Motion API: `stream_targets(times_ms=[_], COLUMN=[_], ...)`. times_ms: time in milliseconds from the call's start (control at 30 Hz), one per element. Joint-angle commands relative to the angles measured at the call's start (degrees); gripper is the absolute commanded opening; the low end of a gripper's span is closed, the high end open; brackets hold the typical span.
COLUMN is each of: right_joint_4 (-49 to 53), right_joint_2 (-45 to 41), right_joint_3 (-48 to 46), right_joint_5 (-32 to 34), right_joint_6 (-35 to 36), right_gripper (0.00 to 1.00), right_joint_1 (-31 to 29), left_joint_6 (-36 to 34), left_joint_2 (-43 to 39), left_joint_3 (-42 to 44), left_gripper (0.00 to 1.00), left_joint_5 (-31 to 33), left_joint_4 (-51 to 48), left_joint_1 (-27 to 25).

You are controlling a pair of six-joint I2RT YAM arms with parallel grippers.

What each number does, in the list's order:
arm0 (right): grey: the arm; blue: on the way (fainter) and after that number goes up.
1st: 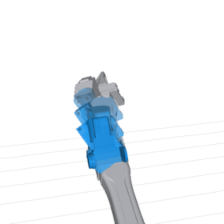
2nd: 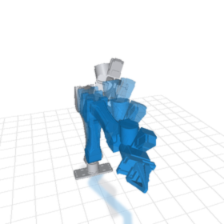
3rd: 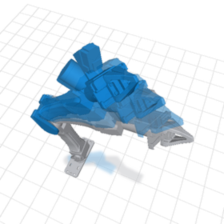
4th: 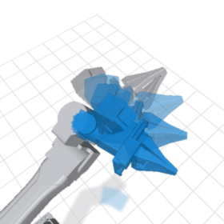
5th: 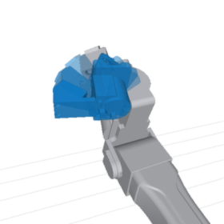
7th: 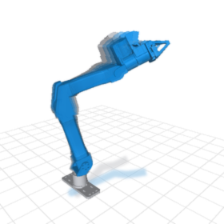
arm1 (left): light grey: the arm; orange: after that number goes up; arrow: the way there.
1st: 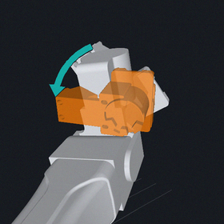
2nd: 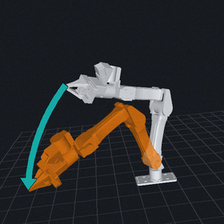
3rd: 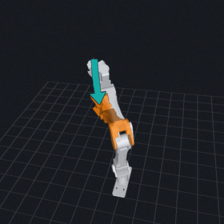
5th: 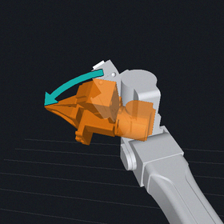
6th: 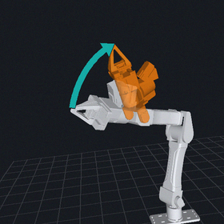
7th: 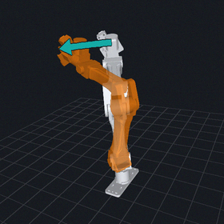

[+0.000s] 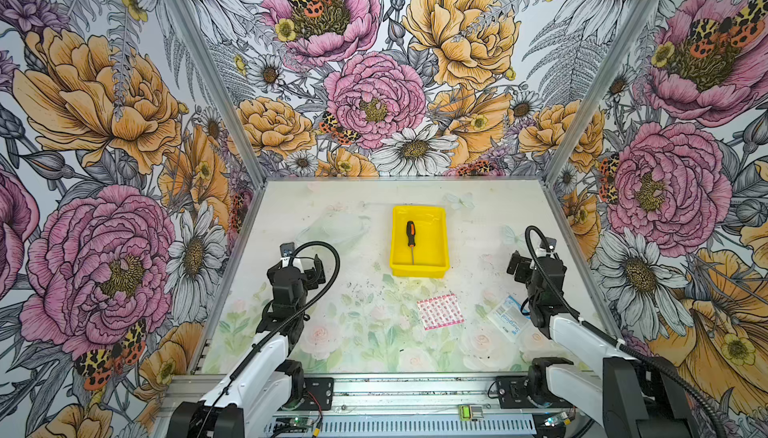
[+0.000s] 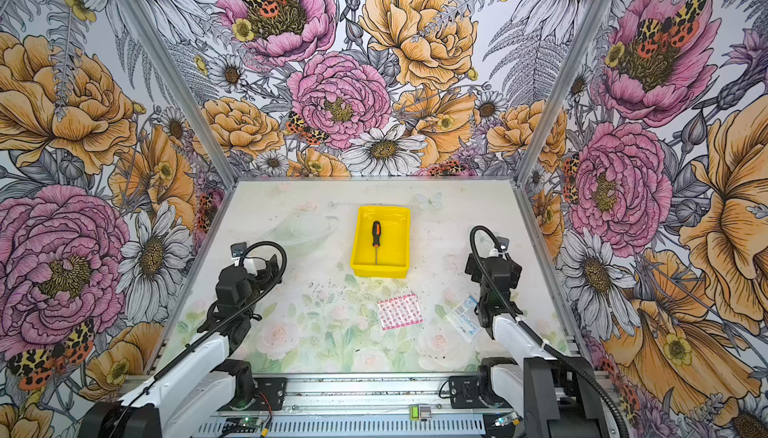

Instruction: Put the screwdriver in the bin

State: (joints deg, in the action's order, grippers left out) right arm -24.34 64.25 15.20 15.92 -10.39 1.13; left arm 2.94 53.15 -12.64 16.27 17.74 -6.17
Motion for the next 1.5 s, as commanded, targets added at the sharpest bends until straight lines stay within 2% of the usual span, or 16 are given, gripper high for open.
stream_targets(times_ms=[0, 233, 567, 600, 733, 800, 1033, 1267, 1467], right_joint_4=[-7.77, -11.19, -17.28, -14.48, -14.95, -15.25, -19.46, -24.82, -24.61], right_joint_2=[2.91, 9.97, 18.14, 18.41, 18.74, 18.72, 21.82, 23.72, 23.66], right_joint_3=[2.27, 6.01, 8.82, 10.32, 10.20, 10.01, 9.34, 7.52, 7.48], right_joint_5=[-1.82, -2.47, -3.35, -3.15, -3.06, -3.45, -7.23, -6.65, -6.31], right_joint_6=[0.39, 0.46, 0.15, 0.27, 0.90, 0.94, 3.72, 4.89, 4.88], right_gripper=[1.00, 0.99, 1.00, 0.99, 0.99, 0.99, 1.00, 0.99, 1.00], right_joint_1=[0.42, 0.81, 2.39, 2.07, 1.58, 1.57, 0.44, -0.35, -0.57], left_joint_6=[-0.74, -0.71, -1.23, -1.02, -0.88, -1.15, -1.80, -1.62, -2.06], left_joint_2=[4.68, 16.26, 26.99, 28.35, 32.52, 34.76, 35.45, 35.62, 35.62], left_joint_3=[-1.19, -4.19, -8.75, -8.72, -8.72, -8.81, -8.19, -8.27, -8.28], left_gripper=[0.99, 0.99, 0.99, 0.99, 0.99, 0.99, 0.99, 0.99, 0.99], left_joint_5=[0.38, 0.10, -3.25, -3.62, -3.88, -6.22, -8.34, -8.97, -7.84], left_joint_4=[10.10, 20.98, 27.75, 29.26, 33.22, 35.30, 37.09, 37.22, 37.26], left_joint_1=[0.86, 2.25, 6.20, 6.55, 6.88, 6.88, 7.03, 7.35, 6.73])
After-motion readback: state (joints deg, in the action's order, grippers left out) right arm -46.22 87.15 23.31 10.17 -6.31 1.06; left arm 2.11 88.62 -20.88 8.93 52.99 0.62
